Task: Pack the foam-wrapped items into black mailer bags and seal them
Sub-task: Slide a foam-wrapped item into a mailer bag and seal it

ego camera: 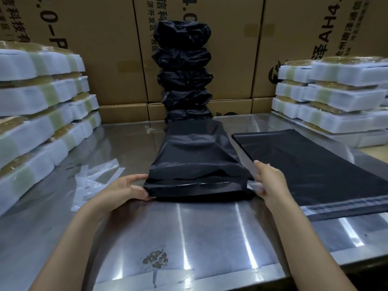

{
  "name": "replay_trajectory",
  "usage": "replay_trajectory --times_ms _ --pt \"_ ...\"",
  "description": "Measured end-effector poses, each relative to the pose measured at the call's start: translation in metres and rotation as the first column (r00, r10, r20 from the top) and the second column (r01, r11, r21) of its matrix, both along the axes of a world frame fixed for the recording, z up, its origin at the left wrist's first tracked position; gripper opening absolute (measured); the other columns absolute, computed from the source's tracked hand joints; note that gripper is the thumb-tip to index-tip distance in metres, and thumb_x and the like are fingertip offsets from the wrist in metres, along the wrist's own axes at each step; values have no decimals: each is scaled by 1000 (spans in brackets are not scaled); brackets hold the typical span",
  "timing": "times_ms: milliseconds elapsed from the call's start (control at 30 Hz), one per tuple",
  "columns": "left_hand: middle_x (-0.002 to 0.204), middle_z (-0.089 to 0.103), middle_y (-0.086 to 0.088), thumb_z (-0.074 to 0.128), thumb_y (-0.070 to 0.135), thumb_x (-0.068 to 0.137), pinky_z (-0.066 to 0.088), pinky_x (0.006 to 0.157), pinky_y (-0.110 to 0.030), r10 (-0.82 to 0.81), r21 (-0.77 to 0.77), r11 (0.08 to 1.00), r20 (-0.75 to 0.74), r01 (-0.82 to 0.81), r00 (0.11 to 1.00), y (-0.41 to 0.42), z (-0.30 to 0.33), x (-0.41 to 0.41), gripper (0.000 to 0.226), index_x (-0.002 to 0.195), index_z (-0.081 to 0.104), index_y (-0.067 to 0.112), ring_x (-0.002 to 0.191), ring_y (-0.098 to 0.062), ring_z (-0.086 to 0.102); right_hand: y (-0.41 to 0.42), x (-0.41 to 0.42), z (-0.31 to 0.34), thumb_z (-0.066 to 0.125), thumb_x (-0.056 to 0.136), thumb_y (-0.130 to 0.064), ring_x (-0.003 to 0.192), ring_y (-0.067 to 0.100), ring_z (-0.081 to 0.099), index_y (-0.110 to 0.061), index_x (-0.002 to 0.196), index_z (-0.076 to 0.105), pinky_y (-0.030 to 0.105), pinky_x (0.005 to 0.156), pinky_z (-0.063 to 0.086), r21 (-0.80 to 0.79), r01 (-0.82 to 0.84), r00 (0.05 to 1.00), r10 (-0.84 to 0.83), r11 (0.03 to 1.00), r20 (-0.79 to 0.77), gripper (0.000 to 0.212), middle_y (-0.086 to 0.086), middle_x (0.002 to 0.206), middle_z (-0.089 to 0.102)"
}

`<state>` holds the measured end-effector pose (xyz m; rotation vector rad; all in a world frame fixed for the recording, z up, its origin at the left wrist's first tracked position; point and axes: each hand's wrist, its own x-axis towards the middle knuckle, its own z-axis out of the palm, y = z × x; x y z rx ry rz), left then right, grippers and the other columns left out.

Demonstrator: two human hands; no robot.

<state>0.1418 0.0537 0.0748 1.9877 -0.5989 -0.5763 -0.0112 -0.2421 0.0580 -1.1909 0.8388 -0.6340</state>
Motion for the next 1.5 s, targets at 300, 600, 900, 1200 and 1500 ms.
replay_trajectory --times_ms 300,600,900,1200,1500 --pt "100 71 -20 56 -9 87 45 92 -25 -17 -7 1000 -15 17 1000 0 3 -6 56 137 43 12 97 -26 64 -15 -32 8 58 89 -15 31 5 26 -23 59 37 14 33 24 458 -11 882 -208 889 424 37 -8 42 30" --pt "100 72 -17 58 -6 88 47 86 -22 -56 -26 998 -57 54 997 4 1 -3 56 137 43 17 92 -18 67 -25 -49 7 52 95 -25 36 8 18 -21 47 30 16 39 21 620 -227 428 -495 751 756 53 -5 44 22" --pt "116 65 1 58 13 91 43 80 -26 326 -91 938 552 -333 768 -17 -1 -13 34 125 58 18 94 -13 57 22 -4 25 36 101 -42 43 6 6 -21 44 36 16 32 12 275 -515 682 194 812 705 61 -6 39 21" --pt "131 54 6 74 21 80 45 96 -34 -114 -11 967 875 254 470 -74 29 -64 47 125 60 21 119 -13 51 98 40 44 28 98 -58 58 21 64 -4 85 70 26 53 54 389 -864 501 619 319 605 70 9 68 62" --pt "79 61 5 69 13 83 41 62 -16 262 -282 959 873 -13 412 -46 39 -12 5 84 70 18 72 -5 53 87 50 34 14 96 -63 100 11 68 -26 106 64 34 88 47 -55 -784 597 776 618 204 63 -3 107 73"
